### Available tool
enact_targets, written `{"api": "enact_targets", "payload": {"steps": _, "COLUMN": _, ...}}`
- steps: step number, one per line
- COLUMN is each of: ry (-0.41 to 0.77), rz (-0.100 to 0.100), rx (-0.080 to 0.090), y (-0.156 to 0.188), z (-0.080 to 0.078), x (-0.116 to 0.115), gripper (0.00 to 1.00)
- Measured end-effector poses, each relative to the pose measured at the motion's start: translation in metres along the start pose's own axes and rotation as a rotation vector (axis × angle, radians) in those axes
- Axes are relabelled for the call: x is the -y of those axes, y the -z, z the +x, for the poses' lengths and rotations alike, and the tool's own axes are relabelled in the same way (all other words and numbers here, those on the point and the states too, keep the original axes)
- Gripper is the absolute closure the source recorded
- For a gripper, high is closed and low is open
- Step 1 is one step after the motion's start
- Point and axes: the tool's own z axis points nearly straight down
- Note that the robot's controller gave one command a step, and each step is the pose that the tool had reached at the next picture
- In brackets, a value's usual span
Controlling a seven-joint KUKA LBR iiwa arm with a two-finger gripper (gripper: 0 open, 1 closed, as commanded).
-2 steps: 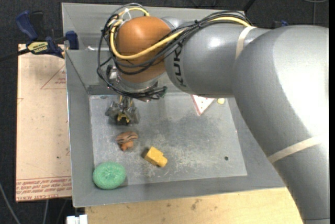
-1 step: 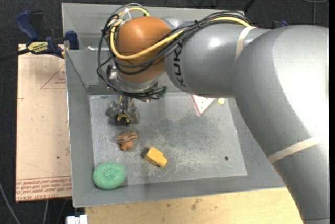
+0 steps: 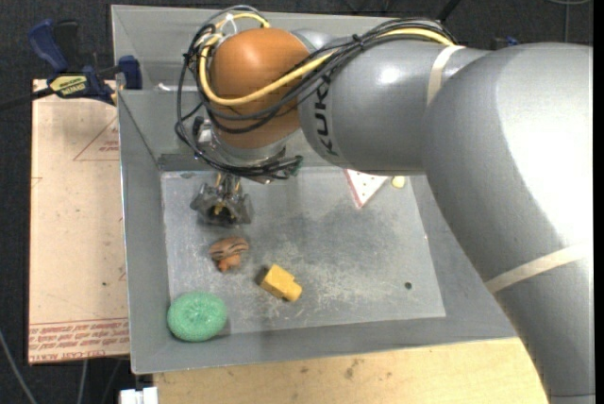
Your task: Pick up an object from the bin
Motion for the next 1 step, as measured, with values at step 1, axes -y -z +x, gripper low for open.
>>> {"api": "enact_targets", "payload": {"steps": 1, "ry": 0.001, "rz": -0.004, "rx": -0.004, "y": 0.0204, "z": 0.0005, "x": -0.0015, "gripper": 1.0}}
